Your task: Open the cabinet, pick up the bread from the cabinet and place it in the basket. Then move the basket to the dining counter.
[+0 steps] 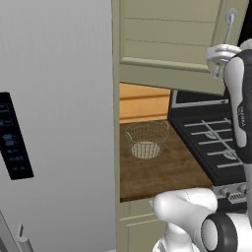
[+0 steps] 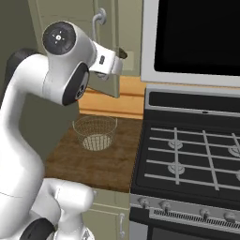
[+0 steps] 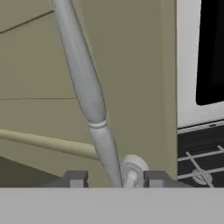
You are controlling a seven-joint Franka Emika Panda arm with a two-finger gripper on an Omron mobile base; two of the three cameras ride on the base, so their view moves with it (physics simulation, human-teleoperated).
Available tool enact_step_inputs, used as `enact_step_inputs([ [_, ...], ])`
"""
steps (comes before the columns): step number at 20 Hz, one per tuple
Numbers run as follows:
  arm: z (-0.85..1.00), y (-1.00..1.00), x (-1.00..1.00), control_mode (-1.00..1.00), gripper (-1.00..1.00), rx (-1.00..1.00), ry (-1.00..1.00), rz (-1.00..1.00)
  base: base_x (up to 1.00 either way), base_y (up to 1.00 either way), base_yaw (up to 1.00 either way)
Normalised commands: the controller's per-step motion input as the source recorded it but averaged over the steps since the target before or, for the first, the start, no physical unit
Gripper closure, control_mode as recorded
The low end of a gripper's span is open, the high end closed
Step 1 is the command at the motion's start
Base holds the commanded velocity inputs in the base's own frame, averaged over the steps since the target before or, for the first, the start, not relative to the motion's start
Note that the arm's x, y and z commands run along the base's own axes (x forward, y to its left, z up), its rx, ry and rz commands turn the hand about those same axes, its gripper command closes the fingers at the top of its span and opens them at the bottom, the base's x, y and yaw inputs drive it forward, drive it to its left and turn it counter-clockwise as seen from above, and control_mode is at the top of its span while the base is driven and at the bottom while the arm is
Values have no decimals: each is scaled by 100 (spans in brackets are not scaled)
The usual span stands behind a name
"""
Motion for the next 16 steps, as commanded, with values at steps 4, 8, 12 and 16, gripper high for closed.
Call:
enact_step_inputs([
  [4, 11, -100, -70, -100, -100, 17, 0, -3, 0, 0, 0],
  [8, 24, -100, 13, -100, -100, 33, 1, 0, 0, 0, 0],
  [12, -28, -59, 100, -100, -100, 30, 9, 3, 0, 0, 0],
  [16, -81, -23, 100, -100, -100, 25, 10, 21, 0, 0, 0],
])
